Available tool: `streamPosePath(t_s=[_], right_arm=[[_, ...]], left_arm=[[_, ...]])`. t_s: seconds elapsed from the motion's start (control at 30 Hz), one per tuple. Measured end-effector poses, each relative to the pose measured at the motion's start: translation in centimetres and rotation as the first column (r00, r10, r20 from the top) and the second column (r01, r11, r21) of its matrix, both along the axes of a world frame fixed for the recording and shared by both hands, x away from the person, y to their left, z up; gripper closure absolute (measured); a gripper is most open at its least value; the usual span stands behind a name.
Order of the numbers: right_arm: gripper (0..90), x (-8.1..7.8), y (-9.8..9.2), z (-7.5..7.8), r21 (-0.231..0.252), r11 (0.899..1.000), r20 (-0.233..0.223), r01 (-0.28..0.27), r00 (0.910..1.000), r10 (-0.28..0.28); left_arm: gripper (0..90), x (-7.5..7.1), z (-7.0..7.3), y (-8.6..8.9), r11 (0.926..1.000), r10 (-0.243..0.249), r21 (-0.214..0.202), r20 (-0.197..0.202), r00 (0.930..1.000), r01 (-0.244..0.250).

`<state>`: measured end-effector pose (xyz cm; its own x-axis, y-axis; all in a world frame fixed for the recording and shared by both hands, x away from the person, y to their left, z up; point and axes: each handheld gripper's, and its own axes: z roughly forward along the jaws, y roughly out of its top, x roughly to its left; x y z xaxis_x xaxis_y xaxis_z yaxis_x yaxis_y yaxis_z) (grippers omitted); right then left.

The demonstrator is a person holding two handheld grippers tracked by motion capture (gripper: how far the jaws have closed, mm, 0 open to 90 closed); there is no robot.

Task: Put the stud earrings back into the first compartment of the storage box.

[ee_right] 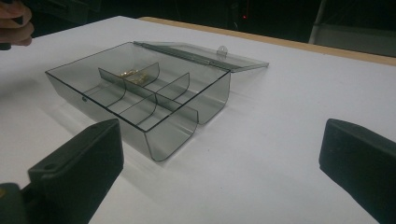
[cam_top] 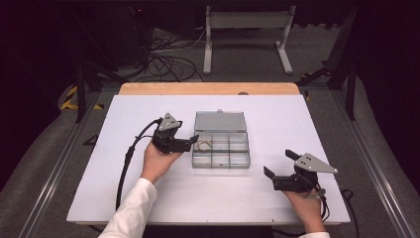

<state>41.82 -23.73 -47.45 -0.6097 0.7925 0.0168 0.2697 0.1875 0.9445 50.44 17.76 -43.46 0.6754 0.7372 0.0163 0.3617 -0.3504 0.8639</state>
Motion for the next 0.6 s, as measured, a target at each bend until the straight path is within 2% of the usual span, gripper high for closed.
streamPosePath(t_s=[0.17,0.23,0.27,0.5,0.57,0.6], right_arm=[[0.3,0.0,-0.2,-0.1,0.032,0.999,-0.002,-0.001,1.0000,0.001],[0.3,-0.1,-0.3,0.0,0.032,0.999,0.001,0.004,1.0000,-0.004],[0.3,-0.1,-0.3,0.0,0.030,1.000,0.002,0.006,1.0000,-0.006],[0.3,-0.1,-0.4,-0.1,0.029,0.999,0.006,0.016,0.9998,-0.016],[0.3,0.0,-0.4,-0.1,0.029,0.999,0.008,0.019,0.9998,-0.019],[0.3,0.0,-0.3,-0.1,0.032,0.999,0.008,0.021,0.9997,-0.021]], left_arm=[[13.9,-0.8,0.3,1.0,0.9999,0.003,-0.017,0.020,0.9998,-0.003],[13.1,-1.2,0.4,1.3,0.9995,0.003,-0.032,0.020,0.9998,-0.003],[13.0,-1.3,0.4,1.6,0.9996,0.003,-0.027,0.030,0.9995,-0.003],[12.4,-2.5,0.7,3.0,0.9980,0.012,-0.063,0.058,0.9983,-0.008],[12.4,-2.7,0.7,3.4,0.9966,0.013,-0.082,0.053,0.9985,-0.009],[12.4,-2.8,0.7,3.6,0.9970,0.013,-0.076,0.060,0.9981,-0.009]])
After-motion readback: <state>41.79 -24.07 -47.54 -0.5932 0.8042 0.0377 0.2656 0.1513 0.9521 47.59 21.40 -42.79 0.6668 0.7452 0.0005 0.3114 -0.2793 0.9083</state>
